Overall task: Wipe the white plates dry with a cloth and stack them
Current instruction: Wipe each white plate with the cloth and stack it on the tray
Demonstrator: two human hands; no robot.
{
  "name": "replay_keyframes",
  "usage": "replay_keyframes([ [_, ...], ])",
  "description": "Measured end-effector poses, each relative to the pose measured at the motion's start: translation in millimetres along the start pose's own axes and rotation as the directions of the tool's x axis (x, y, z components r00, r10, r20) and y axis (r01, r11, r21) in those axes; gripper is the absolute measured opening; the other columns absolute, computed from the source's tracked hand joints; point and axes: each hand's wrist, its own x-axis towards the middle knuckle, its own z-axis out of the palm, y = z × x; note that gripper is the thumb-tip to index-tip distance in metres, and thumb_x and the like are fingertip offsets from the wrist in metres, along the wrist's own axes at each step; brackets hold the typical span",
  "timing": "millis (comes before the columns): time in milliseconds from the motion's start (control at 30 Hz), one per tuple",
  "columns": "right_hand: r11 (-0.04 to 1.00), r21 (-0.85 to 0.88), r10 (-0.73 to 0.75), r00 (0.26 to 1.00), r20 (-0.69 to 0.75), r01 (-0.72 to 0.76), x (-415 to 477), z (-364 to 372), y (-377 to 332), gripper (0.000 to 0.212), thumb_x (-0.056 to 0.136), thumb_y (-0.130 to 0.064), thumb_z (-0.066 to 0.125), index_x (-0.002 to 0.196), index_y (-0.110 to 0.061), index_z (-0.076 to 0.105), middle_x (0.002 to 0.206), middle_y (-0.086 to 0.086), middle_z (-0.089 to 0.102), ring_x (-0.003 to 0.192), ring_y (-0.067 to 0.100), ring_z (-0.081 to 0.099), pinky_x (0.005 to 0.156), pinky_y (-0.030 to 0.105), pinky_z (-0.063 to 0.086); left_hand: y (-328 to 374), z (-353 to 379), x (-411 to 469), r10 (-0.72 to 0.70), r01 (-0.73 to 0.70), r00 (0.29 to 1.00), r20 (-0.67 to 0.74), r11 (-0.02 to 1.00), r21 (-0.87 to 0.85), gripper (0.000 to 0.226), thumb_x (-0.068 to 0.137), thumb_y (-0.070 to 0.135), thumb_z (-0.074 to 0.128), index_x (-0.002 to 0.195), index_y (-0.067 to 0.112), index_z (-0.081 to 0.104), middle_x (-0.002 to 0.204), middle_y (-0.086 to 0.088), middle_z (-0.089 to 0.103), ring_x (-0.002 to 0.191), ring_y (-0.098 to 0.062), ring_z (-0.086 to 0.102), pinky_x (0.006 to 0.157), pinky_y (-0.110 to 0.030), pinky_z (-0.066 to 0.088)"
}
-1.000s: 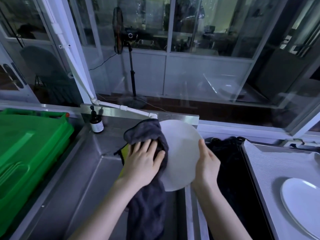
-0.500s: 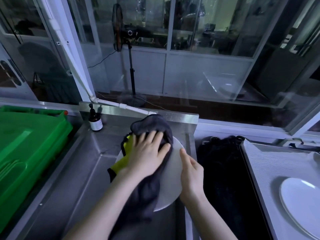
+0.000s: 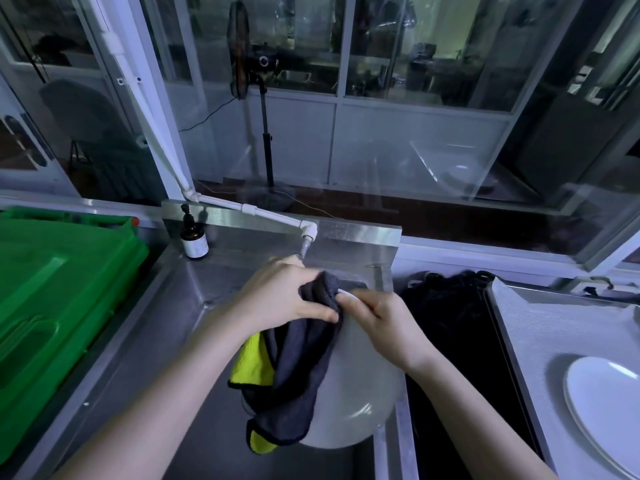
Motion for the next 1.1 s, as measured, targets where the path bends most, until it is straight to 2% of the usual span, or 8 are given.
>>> replay_keyframes([
  [67,0.999,0.047,0.023,1.000,-0.019,-0.022,-1,-6,2,0.037,0.095,-0.049,0.053,0.066,-0.027,0.063,0.059,-0.010,0.055,0.057,0.004,0.050,0.060,0.035,0.039,-5,2,-8,-0.046,0.024,0.989,-0.138,0.988,-0.152,0.042,0.053,0.074,0.066,0.066,0.035,0.060,0.076,0.006,0.051,0.072,-0.008,0.052,0.064,-0.018,0.038],
  [200,0.986,0.151,0.103,0.976,-0.194,-0.074,-3,-22,8,0.058,0.095,-0.049,0.053,0.067,0.001,0.045,0.059,-0.005,0.032,0.057,0.009,0.030,0.053,0.028,0.025,-19,20,-32,-0.209,0.082,0.857,-0.470,0.957,-0.277,0.040,0.072,0.039,0.081,0.081,0.002,0.070,0.093,-0.005,0.060,0.086,-0.023,0.062,0.076,-0.022,0.042],
  [333,0.995,0.092,0.056,0.992,-0.110,-0.046,1,-27,1,0.051,0.099,-0.039,0.054,0.061,-0.015,0.030,0.058,-0.012,0.023,0.055,0.006,0.022,0.049,0.021,0.019,-16,18,-37,-0.411,0.240,0.839,-0.356,0.868,-0.435,0.053,0.061,0.040,0.088,0.094,0.020,0.051,0.089,0.006,0.068,0.083,-0.017,0.064,0.073,-0.028,0.046],
  [433,0.999,0.054,-0.007,1.000,-0.009,0.008,5,-19,-6,0.048,0.100,-0.034,0.054,0.059,-0.018,0.036,0.057,-0.013,0.028,0.056,0.002,0.026,0.051,0.022,0.024,-6,1,-23,-0.242,0.147,0.945,-0.219,0.914,-0.377,0.057,0.057,0.044,0.090,0.097,0.033,0.051,0.091,0.018,0.066,0.085,0.000,0.061,0.075,-0.015,0.044],
  [600,0.999,-0.015,-0.051,0.996,0.069,0.052,7,-8,-10,0.045,0.100,-0.035,0.052,0.064,-0.008,0.050,0.060,-0.002,0.037,0.063,0.004,0.033,0.059,0.029,0.034,9,-12,-11,-0.126,0.122,0.992,-0.007,0.970,-0.211,0.056,0.045,0.073,0.071,0.087,0.038,0.062,0.080,0.019,0.066,0.080,-0.001,0.059,0.074,-0.023,0.046],
  [700,0.999,0.048,0.012,0.997,-0.073,-0.009,2,-21,-4,0.045,0.096,-0.044,0.053,0.060,-0.019,0.043,0.054,-0.015,0.033,0.054,0.002,0.029,0.052,0.016,0.026,-9,-3,-27,-0.248,0.197,0.967,-0.067,0.884,-0.424,0.049,0.063,0.053,0.079,0.097,0.019,0.072,0.093,0.006,0.075,0.091,-0.008,0.067,0.085,-0.030,0.049],
  [867,0.965,0.230,0.186,0.945,-0.270,-0.125,-1,-26,13,0.059,0.099,-0.043,0.053,0.088,0.015,0.055,0.069,0.005,0.040,0.064,0.016,0.036,0.061,0.033,0.029,-14,31,-58,-0.575,0.304,0.803,-0.158,0.624,-0.720,0.023,0.084,0.031,0.076,0.082,0.010,0.069,0.082,-0.003,0.076,0.083,-0.017,0.070,0.085,-0.049,0.053],
  [1100,0.995,-0.074,-0.065,0.997,0.038,0.068,3,-11,-7,0.049,0.099,-0.036,0.056,0.058,-0.018,0.035,0.055,-0.012,0.028,0.054,0.004,0.026,0.051,0.020,0.024,-1,1,-30,-0.185,0.166,0.983,-0.010,0.903,-0.396,0.030,0.062,0.043,0.088,0.076,0.027,0.067,0.072,0.014,0.070,0.070,0.004,0.060,0.071,-0.027,0.047],
])
